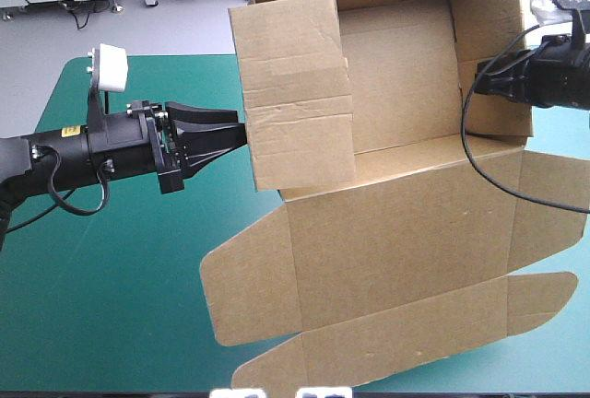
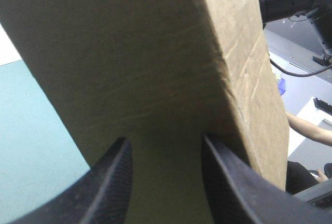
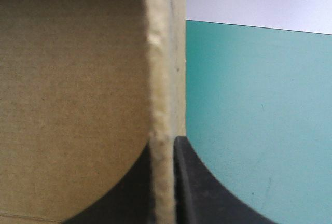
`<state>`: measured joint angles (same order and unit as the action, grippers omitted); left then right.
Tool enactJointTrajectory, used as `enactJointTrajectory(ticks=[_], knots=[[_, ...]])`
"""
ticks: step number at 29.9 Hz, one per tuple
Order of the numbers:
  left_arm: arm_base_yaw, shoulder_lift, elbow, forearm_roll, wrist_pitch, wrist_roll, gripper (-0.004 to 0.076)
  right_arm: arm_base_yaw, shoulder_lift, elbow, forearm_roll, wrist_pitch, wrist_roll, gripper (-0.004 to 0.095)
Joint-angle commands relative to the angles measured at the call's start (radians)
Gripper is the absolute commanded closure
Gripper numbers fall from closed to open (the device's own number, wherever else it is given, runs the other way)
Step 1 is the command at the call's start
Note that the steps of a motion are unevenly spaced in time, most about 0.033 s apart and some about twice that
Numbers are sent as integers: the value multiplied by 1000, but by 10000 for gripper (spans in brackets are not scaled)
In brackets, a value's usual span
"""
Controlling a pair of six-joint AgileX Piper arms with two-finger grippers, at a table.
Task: Fold the box
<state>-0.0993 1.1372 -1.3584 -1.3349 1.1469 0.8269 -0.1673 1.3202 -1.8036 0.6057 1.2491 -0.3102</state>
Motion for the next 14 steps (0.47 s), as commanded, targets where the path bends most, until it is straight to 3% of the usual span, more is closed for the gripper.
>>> enactJointTrajectory(ticks=[1, 14], knots=[[-2, -20, -30, -92, -41, 4, 374, -5, -32, -21, 64, -2, 2, 907], [-2, -20, -30, -185, -47, 4, 374, 0, -32, -21, 73, -2, 2, 906]])
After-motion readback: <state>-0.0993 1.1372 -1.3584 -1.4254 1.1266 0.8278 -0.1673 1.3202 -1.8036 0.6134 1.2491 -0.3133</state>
